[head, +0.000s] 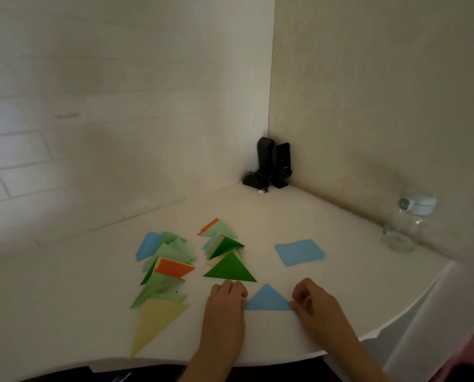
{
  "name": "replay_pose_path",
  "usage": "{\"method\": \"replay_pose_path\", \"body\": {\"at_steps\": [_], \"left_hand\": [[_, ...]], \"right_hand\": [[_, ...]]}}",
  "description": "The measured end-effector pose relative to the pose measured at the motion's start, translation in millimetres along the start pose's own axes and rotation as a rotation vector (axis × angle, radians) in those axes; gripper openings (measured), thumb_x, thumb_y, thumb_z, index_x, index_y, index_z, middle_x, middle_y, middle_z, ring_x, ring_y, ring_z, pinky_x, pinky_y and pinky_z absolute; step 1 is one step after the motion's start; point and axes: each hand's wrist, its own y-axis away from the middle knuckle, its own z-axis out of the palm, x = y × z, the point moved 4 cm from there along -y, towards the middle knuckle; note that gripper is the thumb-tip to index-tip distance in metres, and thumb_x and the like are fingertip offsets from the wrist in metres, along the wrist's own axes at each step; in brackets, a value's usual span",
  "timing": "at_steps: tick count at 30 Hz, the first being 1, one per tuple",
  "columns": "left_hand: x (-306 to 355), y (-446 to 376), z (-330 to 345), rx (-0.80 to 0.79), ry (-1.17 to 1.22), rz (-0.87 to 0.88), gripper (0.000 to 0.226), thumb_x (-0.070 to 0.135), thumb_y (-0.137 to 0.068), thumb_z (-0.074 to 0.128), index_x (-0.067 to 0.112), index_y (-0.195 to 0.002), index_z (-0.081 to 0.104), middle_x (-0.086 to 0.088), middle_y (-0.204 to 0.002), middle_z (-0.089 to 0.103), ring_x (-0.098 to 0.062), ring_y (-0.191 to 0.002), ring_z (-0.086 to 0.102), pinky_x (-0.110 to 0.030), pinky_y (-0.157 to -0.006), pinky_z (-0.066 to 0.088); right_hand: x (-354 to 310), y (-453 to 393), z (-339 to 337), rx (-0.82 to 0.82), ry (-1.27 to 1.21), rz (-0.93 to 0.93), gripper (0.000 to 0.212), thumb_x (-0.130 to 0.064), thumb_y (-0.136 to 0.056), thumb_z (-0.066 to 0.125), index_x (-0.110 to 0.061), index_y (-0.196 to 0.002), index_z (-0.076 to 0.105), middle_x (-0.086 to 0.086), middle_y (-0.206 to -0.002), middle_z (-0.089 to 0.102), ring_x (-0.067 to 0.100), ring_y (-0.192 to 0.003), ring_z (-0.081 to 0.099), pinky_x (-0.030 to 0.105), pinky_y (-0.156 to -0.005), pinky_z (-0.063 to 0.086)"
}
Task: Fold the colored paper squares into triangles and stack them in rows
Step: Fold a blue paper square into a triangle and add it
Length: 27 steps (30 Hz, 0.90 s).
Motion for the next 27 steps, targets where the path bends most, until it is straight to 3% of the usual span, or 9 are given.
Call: {"method": "replay_pose_path", "body": {"at_steps": [3,6,9,12,16,19,24,27], "left_hand": [[17,-1,-1,-0.026,-0.125,-0.006,0.046,-0.002,-0.045,0.081,0.022,-0.079,0.061,0.004,-0.074,0.057,-0.010,-0.061,0.050,-0.020,-0.046,0.035],[28,0,7,-0.039,-0.129,-0.059,0.034,0.023,-0.065,0.081,0.017,-0.094,0.063,-0.004,-0.085,0.058,-0.019,-0.072,0.052,-0.029,-0.055,0.045],[37,-1,8,-0.088,-0.103,-0.137,0.039,0.035,-0.080,0.068,0.015,-0.111,0.055,-0.007,-0.104,0.052,-0.023,-0.089,0.048,-0.033,-0.071,0.044],[37,-7,8,-0.153,0.029,-0.173,0.035,0.029,-0.087,0.061,0.022,-0.118,0.045,0.000,-0.112,0.044,-0.017,-0.099,0.043,-0.023,-0.079,0.036],[31,-10,6,-0.156,0.252,-0.078,0.029,0.008,-0.084,0.060,0.022,-0.108,0.052,0.011,-0.089,0.047,-0.010,-0.085,0.047,-0.011,-0.066,0.034],[16,-12,-5,-0.061,0.278,-0.042,0.028,0.006,-0.084,0.060,0.023,-0.106,0.057,0.014,-0.091,0.055,-0.005,-0.083,0.051,-0.006,-0.067,0.035],[-21,-20,-28,0.050,0.251,-0.073,0.027,0.010,-0.086,0.061,0.025,-0.108,0.060,0.015,-0.086,0.057,-0.002,-0.076,0.052,-0.010,-0.066,0.036],[-36,-26,-31,0.043,0.214,-0.065,0.028,0.011,-0.084,0.064,0.027,-0.107,0.060,0.015,-0.092,0.060,-0.001,-0.081,0.055,-0.011,-0.069,0.039]], "right_hand": [[1,2,4,0.038,0.028,-0.024,0.023,-0.014,-0.079,0.066,-0.026,-0.074,0.047,-0.009,-0.065,0.049,0.006,-0.056,0.043,0.019,-0.057,0.036],[-1,4,6,0.068,0.039,-0.061,0.023,-0.011,-0.079,0.064,-0.026,-0.075,0.047,-0.008,-0.070,0.052,0.004,-0.056,0.043,0.025,-0.060,0.039],[-1,4,6,0.080,0.045,-0.080,0.026,-0.010,-0.080,0.062,-0.029,-0.073,0.045,-0.008,-0.072,0.052,0.003,-0.057,0.043,0.026,-0.061,0.040],[0,4,7,0.076,0.056,-0.072,0.028,-0.012,-0.082,0.061,-0.032,-0.073,0.043,-0.012,-0.070,0.049,0.003,-0.058,0.044,0.024,-0.062,0.039],[2,-3,1,0.047,0.024,-0.045,0.018,-0.020,-0.075,0.068,-0.027,-0.078,0.052,-0.010,-0.073,0.057,0.003,-0.062,0.051,0.023,-0.062,0.043],[5,-20,-12,0.108,0.040,-0.084,0.024,-0.026,-0.067,0.077,-0.029,-0.082,0.058,-0.010,-0.082,0.060,0.007,-0.064,0.054,0.029,-0.067,0.047],[16,-53,-22,0.184,0.197,-0.117,0.041,-0.034,-0.068,0.079,-0.025,-0.104,0.062,-0.004,-0.114,0.059,0.016,-0.109,0.055,0.036,-0.087,0.043],[19,-71,-18,0.141,0.209,-0.098,0.053,-0.040,-0.069,0.077,-0.023,-0.115,0.058,-0.002,-0.124,0.056,0.017,-0.117,0.053,0.038,-0.096,0.042]]}}
